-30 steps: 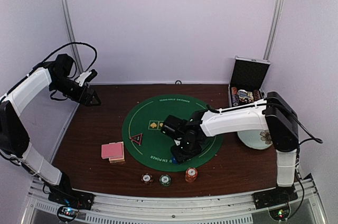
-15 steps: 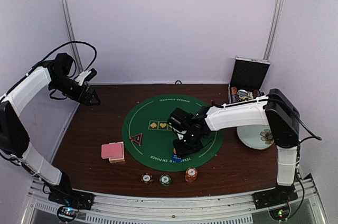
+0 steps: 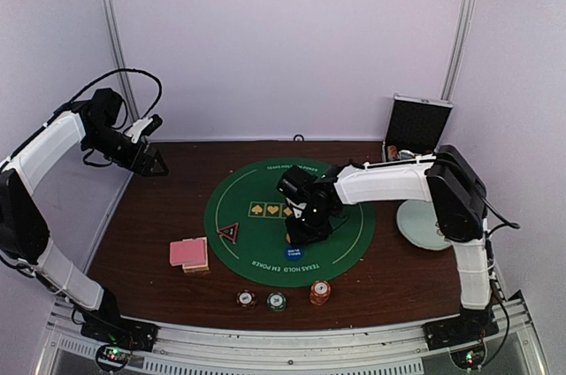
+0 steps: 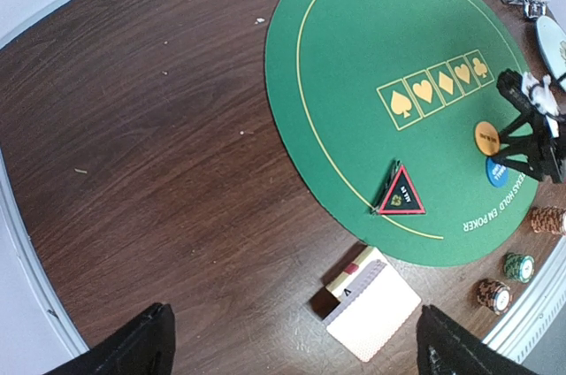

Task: Distribute texas hold em gaming equipment

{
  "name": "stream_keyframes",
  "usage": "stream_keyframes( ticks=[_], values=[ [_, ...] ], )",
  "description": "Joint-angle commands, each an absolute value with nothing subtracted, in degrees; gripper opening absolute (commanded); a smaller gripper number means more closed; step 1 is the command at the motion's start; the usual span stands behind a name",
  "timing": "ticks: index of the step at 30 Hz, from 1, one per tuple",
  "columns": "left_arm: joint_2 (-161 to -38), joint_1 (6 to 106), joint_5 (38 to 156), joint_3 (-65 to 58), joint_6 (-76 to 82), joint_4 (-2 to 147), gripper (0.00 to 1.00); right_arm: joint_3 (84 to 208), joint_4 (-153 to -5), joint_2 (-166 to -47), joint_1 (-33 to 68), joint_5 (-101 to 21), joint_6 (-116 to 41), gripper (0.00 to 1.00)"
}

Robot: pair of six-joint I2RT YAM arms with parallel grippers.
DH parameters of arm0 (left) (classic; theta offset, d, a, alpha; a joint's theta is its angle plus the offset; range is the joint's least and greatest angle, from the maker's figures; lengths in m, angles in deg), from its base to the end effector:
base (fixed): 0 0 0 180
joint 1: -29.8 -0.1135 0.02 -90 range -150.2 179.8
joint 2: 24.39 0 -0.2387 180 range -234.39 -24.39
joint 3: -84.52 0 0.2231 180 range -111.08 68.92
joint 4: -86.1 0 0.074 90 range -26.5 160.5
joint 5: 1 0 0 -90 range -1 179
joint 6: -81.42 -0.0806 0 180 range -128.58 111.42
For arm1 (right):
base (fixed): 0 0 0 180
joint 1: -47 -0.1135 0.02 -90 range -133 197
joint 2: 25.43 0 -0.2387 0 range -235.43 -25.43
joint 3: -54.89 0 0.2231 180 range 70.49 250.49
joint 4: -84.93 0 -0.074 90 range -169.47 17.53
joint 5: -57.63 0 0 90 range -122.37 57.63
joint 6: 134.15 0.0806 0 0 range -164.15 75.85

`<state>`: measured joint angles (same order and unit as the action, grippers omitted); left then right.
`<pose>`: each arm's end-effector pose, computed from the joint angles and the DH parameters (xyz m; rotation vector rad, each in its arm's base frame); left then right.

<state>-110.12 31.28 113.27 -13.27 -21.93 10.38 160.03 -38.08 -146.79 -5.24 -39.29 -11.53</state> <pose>0.2849 -0.0405 0.2660 0.4656 2.5630 -0.4935 0.2391 0.3245 0.1076 -0.5332 2.9280 0.4291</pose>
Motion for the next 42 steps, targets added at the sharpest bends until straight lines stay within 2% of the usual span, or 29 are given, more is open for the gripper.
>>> stream_keyframes(
  ticks=[1,11,24,35,39,42],
  values=[
    [-109.2,30.9,113.2,-14.6,-22.9,10.3,0.97,163.9,-39.8,-152.8,-1.8,-33.1,-13.8,0.43],
    [-108.7,30.9,112.7,-14.4,-23.8,9.9,0.98,177.1,-36.1,-160.3,1.1,-32.6,-16.3,0.47],
    [-108.6,30.9,112.6,-14.1,-23.9,9.8,0.98,190.8,-32.5,-169.5,4.5,-24.8,-18.8,0.47],
    [-108.8,30.9,112.3,-14.3,-23.9,9.5,0.98,208.3,-31.9,-178.2,8.4,-30.4,-23.6,0.48],
    [-109.1,30.9,112.3,-14.5,-23.8,9.5,0.98,208.4,-32.7,-177.3,8.4,-32.9,-26.2,0.52],
    [-109.4,30.9,112.6,-14.9,-23.6,9.2,0.98,207.5,-31.8,-175.1,8.1,-34.1,-27.7,0.60]
  ],
)
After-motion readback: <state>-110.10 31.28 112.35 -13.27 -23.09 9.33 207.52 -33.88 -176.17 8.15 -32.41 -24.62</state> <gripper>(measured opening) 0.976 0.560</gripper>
